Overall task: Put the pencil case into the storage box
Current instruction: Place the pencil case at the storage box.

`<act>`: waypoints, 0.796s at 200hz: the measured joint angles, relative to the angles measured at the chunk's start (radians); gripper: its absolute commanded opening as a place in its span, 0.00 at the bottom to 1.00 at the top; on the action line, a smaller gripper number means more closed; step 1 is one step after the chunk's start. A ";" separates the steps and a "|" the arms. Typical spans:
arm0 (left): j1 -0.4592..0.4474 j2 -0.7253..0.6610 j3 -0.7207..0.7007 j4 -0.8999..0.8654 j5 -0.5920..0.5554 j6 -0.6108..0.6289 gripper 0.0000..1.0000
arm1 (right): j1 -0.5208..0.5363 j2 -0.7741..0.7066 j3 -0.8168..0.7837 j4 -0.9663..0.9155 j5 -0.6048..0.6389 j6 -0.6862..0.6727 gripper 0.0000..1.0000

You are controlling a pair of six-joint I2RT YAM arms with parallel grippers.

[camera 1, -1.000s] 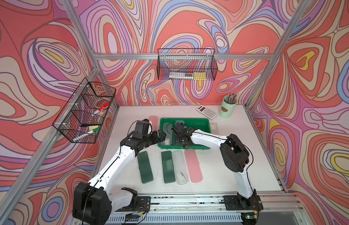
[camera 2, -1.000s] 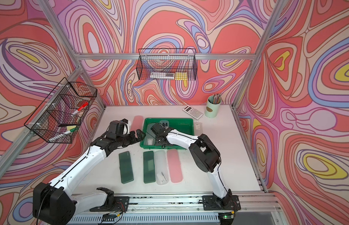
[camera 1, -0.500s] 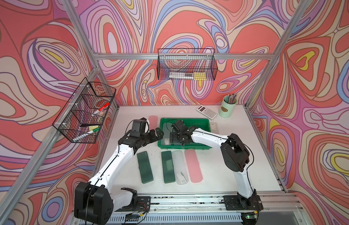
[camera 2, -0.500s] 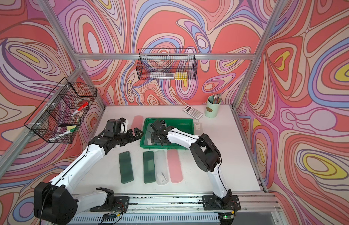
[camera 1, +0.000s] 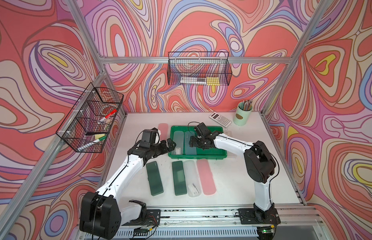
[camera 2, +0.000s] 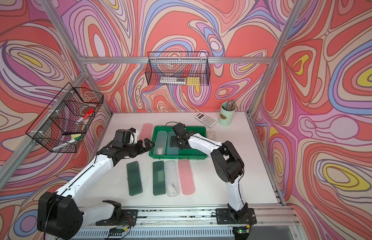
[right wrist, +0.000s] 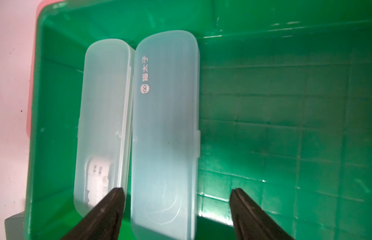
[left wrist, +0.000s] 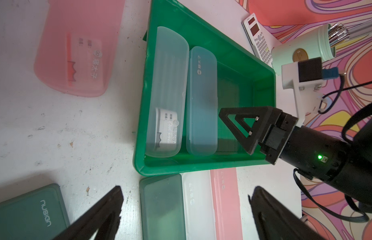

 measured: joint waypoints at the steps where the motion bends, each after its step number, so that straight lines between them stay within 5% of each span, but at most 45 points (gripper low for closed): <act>1: 0.000 -0.001 -0.002 0.000 0.000 0.000 0.99 | 0.000 0.001 0.000 0.002 -0.002 0.000 0.80; 108: 0.000 -0.013 -0.100 0.027 0.047 -0.034 0.99 | 0.000 0.107 0.014 0.134 -0.153 0.000 0.76; 159: 0.000 -0.013 -0.100 0.031 0.069 -0.051 0.99 | 0.000 0.132 0.053 0.123 -0.158 0.006 0.86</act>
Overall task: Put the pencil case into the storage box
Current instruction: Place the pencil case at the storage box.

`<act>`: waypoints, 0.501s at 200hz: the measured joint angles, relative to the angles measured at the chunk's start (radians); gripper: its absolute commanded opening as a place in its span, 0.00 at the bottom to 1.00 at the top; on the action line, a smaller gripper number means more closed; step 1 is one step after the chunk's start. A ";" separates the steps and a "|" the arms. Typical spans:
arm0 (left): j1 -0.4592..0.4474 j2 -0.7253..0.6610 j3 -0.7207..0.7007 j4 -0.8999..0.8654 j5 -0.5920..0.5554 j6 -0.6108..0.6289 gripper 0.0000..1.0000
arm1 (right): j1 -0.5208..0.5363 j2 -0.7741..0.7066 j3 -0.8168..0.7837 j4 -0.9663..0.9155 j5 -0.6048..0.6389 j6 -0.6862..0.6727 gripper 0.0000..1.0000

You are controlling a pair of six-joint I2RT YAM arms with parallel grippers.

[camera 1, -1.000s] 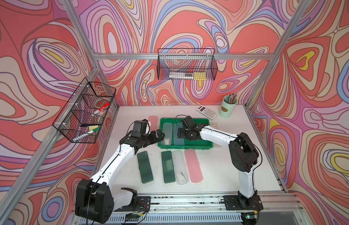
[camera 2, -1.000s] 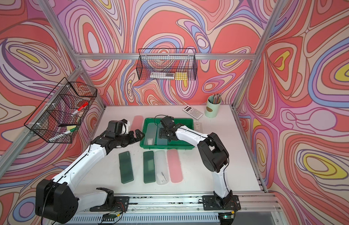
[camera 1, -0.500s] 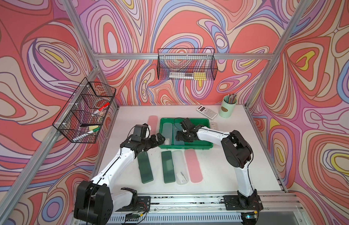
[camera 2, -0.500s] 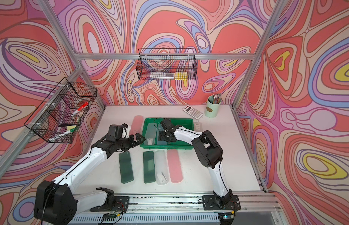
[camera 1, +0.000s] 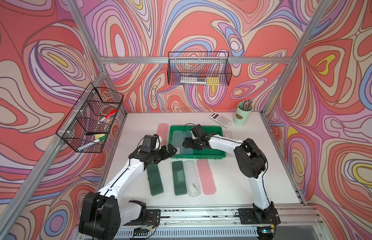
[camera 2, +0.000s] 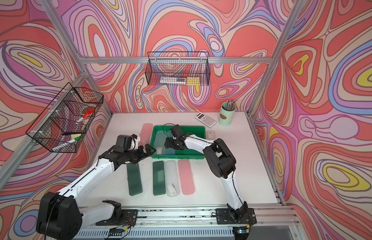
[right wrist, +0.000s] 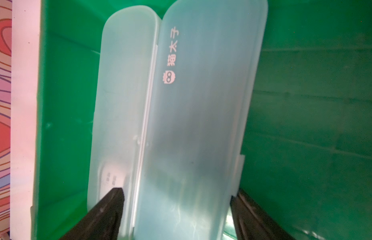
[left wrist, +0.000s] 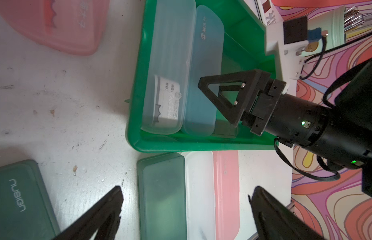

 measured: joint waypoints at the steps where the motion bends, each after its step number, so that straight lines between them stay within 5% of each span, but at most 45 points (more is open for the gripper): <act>1: 0.000 0.000 0.000 0.000 0.000 0.000 0.99 | 0.000 0.000 0.001 -0.002 0.001 -0.001 0.86; 40: -0.020 -0.023 0.048 -0.050 -0.018 0.002 0.99 | 0.001 -0.111 -0.021 -0.082 0.071 -0.013 0.89; 100: -0.187 -0.142 0.105 -0.138 -0.119 0.011 0.99 | 0.002 -0.618 -0.257 -0.112 0.190 -0.029 0.89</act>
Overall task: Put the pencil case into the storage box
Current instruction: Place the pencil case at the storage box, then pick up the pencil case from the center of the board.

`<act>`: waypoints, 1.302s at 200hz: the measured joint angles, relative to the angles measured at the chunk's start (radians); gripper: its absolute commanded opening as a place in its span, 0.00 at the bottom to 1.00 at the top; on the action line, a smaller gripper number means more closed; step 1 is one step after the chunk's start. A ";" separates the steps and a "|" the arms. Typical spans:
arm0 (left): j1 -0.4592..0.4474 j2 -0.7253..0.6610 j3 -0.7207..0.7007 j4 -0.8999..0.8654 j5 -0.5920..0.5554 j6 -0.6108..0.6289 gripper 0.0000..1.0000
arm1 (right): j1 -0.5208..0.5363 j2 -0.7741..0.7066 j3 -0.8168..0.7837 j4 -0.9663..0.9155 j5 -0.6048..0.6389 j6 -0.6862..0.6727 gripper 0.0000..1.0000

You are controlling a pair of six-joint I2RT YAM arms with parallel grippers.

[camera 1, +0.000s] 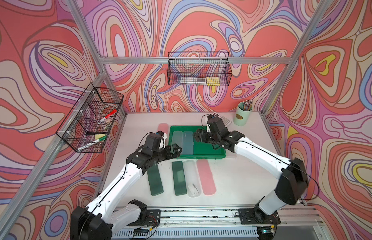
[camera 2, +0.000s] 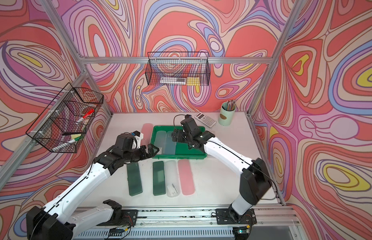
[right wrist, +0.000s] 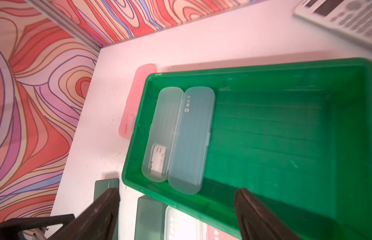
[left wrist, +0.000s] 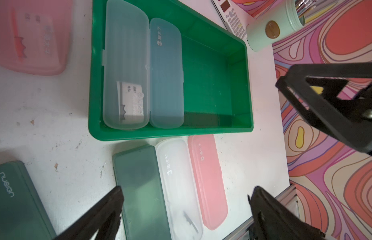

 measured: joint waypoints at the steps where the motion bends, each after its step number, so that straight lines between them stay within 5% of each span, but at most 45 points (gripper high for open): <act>1: -0.002 -0.002 0.000 -0.002 -0.001 0.000 0.99 | 0.000 -0.006 -0.005 -0.001 0.000 0.000 0.89; 43: -0.092 -0.092 -0.024 -0.047 -0.081 -0.037 0.99 | 0.002 -0.261 -0.261 -0.119 0.172 0.076 0.91; 70: -0.136 -0.123 -0.063 -0.041 -0.067 -0.064 0.99 | -0.034 -0.312 -0.286 -0.225 0.268 0.073 0.94; 108: -0.216 -0.057 -0.060 -0.031 -0.069 -0.076 0.99 | -0.323 -0.251 -0.268 -0.259 0.243 -0.012 0.95; 138: -0.240 0.005 -0.052 -0.008 -0.078 -0.081 0.99 | -0.431 -0.159 -0.265 -0.222 0.156 -0.063 0.95; 260: -0.242 0.007 -0.055 0.047 -0.139 -0.090 0.99 | -0.507 0.151 -0.260 -0.052 -0.028 -0.170 0.94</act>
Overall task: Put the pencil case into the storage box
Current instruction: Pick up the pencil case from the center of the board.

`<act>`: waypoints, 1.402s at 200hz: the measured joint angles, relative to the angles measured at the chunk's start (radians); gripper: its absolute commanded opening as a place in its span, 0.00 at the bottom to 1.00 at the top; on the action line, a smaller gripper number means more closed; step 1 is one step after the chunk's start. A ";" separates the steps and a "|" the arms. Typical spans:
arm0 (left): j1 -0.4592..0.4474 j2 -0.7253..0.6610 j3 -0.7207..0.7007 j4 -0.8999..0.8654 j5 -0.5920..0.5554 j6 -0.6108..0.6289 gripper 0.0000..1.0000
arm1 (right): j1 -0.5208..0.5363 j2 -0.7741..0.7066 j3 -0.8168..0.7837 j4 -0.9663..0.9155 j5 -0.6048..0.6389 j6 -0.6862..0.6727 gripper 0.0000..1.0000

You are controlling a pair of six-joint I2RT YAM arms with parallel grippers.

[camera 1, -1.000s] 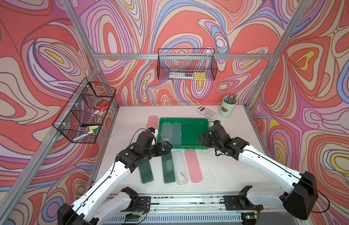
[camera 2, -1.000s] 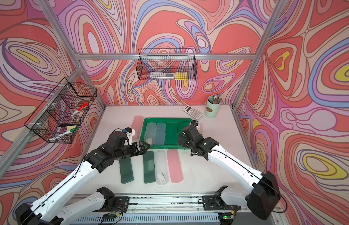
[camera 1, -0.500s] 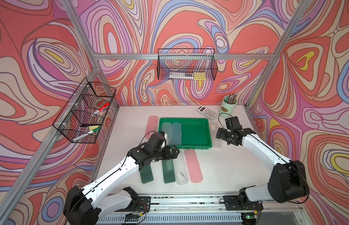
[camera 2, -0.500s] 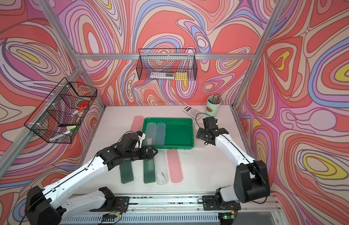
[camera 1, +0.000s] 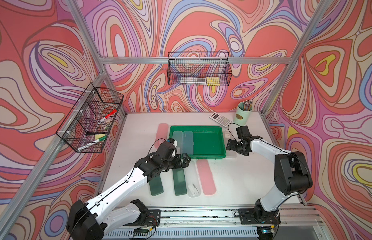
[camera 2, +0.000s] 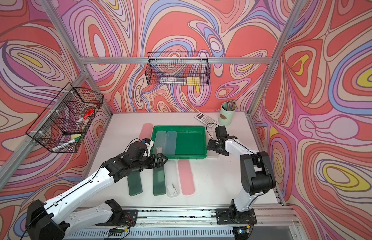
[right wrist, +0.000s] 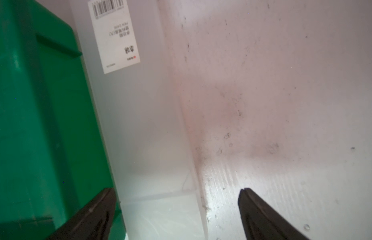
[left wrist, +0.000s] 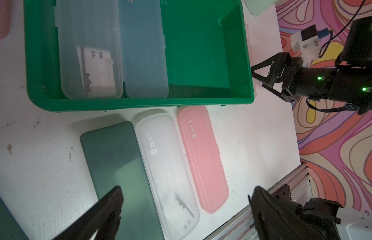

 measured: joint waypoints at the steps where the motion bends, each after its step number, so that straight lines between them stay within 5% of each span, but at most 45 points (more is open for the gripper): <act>1: 0.000 0.000 0.000 0.000 0.000 0.000 0.99 | -0.001 0.002 0.002 0.000 0.000 0.000 0.94; 70: 0.000 0.030 -0.002 0.036 0.043 -0.004 0.99 | -0.054 0.043 0.003 0.023 0.012 0.006 0.93; 151: 0.000 0.039 -0.008 0.057 0.073 -0.026 0.99 | -0.082 -0.132 -0.058 -0.005 0.028 -0.089 0.97; 280: 0.000 0.053 -0.026 0.079 0.081 -0.035 0.99 | -0.082 -0.019 -0.025 -0.013 -0.023 -0.238 0.98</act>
